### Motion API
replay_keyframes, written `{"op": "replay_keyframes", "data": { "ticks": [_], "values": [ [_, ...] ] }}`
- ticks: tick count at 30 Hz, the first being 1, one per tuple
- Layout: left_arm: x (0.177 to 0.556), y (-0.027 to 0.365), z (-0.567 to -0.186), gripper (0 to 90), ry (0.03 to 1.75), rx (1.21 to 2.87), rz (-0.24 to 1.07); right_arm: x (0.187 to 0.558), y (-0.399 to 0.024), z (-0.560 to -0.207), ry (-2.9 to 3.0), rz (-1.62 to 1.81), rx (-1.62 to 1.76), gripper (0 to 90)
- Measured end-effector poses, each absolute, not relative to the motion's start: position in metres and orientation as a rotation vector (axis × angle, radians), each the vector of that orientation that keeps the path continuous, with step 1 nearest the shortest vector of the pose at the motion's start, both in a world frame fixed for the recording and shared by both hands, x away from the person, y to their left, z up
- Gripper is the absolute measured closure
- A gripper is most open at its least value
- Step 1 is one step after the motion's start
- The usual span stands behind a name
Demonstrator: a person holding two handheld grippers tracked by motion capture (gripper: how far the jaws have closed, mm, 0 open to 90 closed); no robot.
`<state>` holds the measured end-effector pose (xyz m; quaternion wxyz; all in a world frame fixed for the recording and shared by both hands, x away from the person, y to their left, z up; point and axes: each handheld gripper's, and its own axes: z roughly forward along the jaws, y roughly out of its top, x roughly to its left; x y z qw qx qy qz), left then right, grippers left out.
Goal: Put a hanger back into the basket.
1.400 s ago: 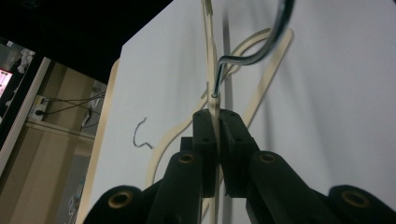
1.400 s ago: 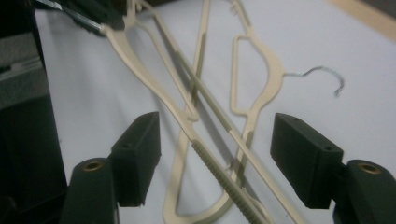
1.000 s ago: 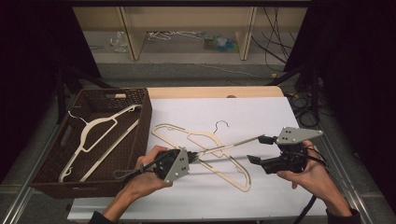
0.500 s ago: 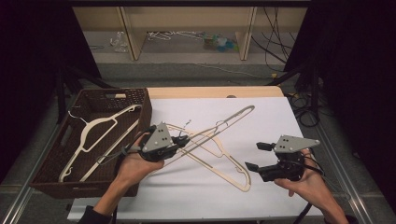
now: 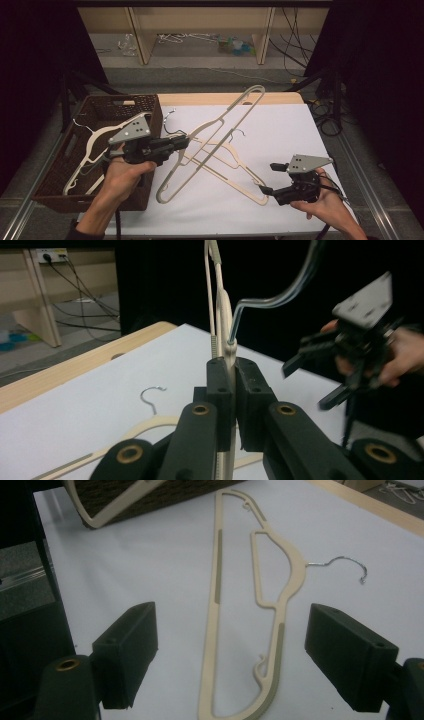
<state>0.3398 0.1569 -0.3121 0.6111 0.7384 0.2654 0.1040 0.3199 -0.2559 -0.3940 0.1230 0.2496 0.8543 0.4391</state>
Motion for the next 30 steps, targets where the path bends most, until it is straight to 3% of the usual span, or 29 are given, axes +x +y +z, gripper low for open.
{"op": "replay_keyframes", "data": {
  "ticks": [7, 19, 30],
  "values": [
    [0.328, 0.178, -0.276, 85.6, 0.606, 1.671, 0.246, 0.317, -0.256, -0.398, 2.516, 1.275, 0.725, 22.0],
    [0.323, 0.219, -0.224, 85.6, 0.653, 1.707, 0.411, 0.315, -0.258, -0.403, 2.529, 1.267, 0.72, 22.1],
    [0.343, 0.272, -0.23, 85.6, 0.763, 1.713, 0.568, 0.316, -0.26, -0.406, 2.521, 1.259, 0.737, 22.1]
  ]
}}
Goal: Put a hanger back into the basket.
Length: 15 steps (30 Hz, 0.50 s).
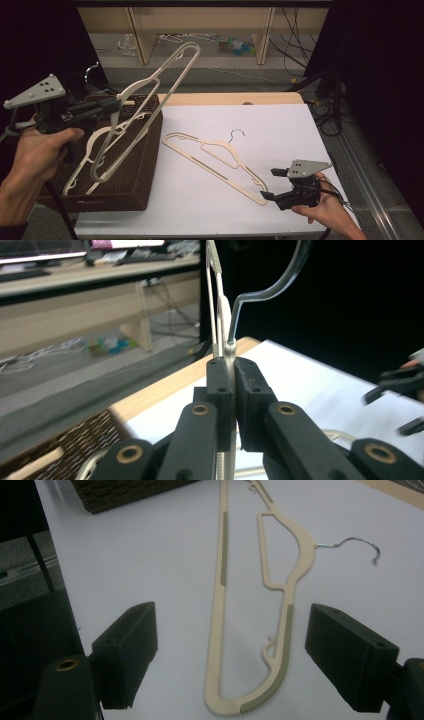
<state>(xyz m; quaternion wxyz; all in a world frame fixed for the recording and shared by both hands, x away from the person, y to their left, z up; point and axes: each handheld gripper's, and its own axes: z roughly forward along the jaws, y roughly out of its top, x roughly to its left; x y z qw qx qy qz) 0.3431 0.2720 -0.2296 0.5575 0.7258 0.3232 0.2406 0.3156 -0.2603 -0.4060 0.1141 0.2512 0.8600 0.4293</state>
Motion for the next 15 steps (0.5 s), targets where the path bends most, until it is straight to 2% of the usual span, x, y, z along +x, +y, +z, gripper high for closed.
{"op": "replay_keyframes", "data": {
  "ticks": [15],
  "values": [
    [0.367, 0.335, -0.289, 85.6, 0.934, 1.757, 0.666, 0.315, -0.262, -0.412, 2.53, 1.247, 0.762, 19.9]
  ]
}}
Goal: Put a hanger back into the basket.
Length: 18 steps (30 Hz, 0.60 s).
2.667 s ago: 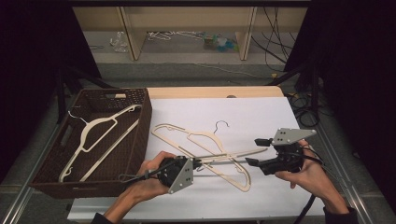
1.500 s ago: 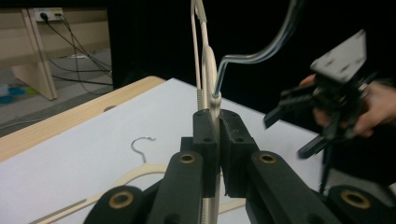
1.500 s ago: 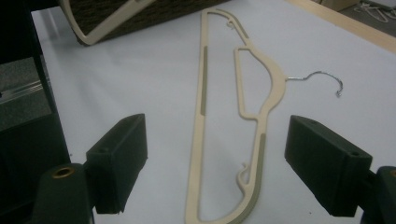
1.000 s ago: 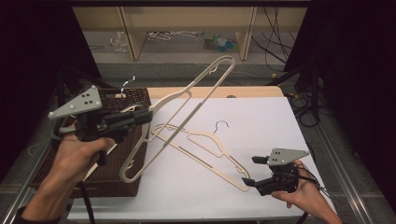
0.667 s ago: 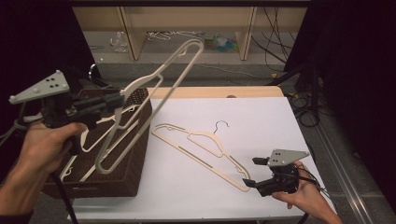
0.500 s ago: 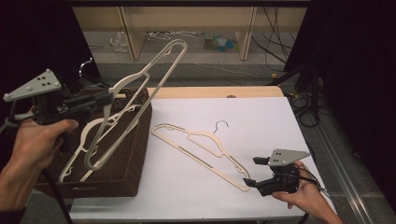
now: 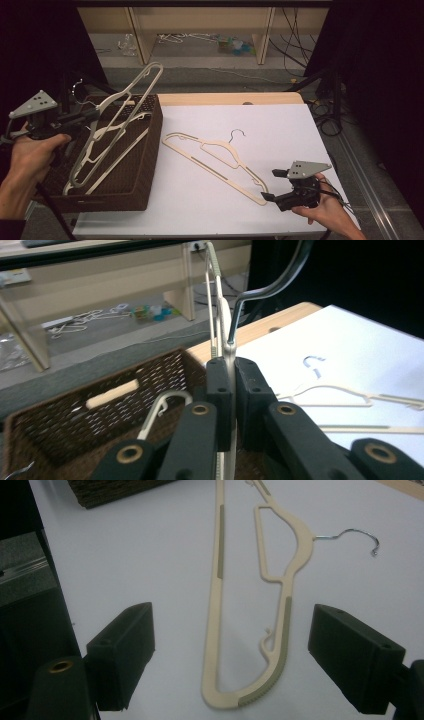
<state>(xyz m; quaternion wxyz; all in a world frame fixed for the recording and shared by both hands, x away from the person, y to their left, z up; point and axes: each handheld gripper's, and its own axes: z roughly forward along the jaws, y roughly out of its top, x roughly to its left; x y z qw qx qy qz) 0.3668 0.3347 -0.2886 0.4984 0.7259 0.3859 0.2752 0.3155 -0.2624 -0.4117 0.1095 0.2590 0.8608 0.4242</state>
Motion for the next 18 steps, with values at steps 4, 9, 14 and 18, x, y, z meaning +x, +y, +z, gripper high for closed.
{"op": "replay_keyframes", "data": {
  "ticks": [4, 9, 14, 18],
  "values": [
    [0.369, 0.347, -0.3, 85.6, 0.966, 1.773, 0.68, 0.315, -0.262, -0.412, 2.531, 1.242, 0.753, 19.9],
    [0.372, 0.362, -0.316, 85.6, 1.018, 1.805, 0.69, 0.315, -0.261, -0.413, 2.531, 1.239, 0.757, 19.9],
    [0.375, 0.37, -0.336, 85.5, 1.054, 1.844, 0.652, 0.315, -0.262, -0.414, 2.531, 1.231, 0.758, 19.9],
    [0.378, 0.37, -0.347, 85.5, 1.07, 1.852, 0.621, 0.316, -0.263, -0.415, 2.531, 1.233, 0.755, 19.9]
  ]
}}
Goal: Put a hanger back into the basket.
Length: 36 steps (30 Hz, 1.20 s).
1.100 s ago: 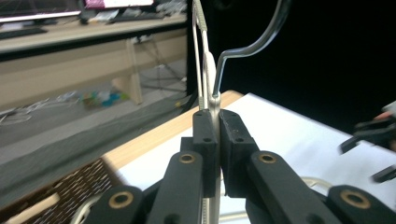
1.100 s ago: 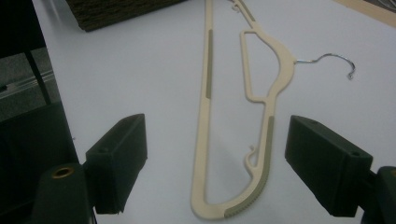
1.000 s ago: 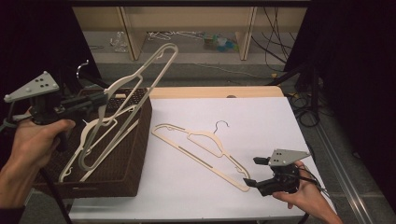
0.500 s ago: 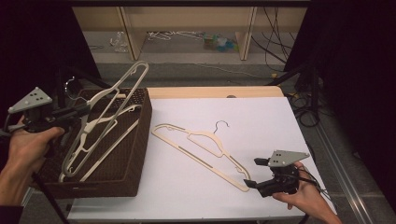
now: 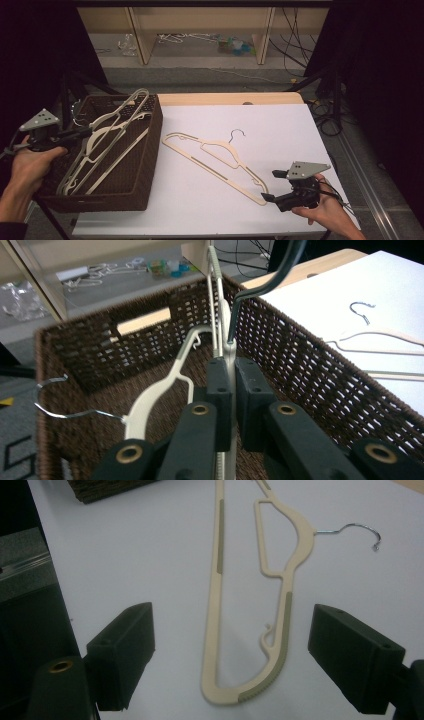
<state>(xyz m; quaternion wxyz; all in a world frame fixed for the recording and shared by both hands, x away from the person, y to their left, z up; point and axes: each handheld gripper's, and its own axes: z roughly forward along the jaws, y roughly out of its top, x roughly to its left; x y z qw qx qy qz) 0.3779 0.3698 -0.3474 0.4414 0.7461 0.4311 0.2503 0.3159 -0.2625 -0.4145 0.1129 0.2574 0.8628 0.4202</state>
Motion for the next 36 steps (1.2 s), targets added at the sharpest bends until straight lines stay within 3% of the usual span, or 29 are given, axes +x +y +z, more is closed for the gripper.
{"op": "replay_keyframes", "data": {
  "ticks": [10, 17, 22, 26, 32, 36],
  "values": [
    [0.396, 0.362, -0.373, 85.4, 1.008, 1.918, 0.555, 0.315, -0.263, -0.415, 2.541, 1.228, 0.76, 20.1],
    [0.407, 0.357, -0.388, 84.0, 1.117, 1.899, 0.59, 0.315, -0.263, -0.416, 2.543, 1.224, 0.757, 20.1],
    [0.404, 0.363, -0.388, 71.8, 1.293, 1.892, 0.74, 0.315, -0.264, -0.418, 2.545, 1.222, 0.758, 20.1],
    [0.397, 0.367, -0.387, 68.7, 1.333, 1.816, 0.768, 0.315, -0.263, -0.419, 2.548, 1.222, 0.755, 20.1],
    [0.381, 0.352, -0.379, 60.6, 1.25, 1.745, 0.713, 0.315, -0.261, -0.42, 2.549, 1.222, 0.755, 20.4],
    [0.369, 0.328, -0.373, 50.2, 1.181, 1.708, 0.661, 0.315, -0.259, -0.422, 2.539, 1.222, 0.773, 20.6]
  ]
}}
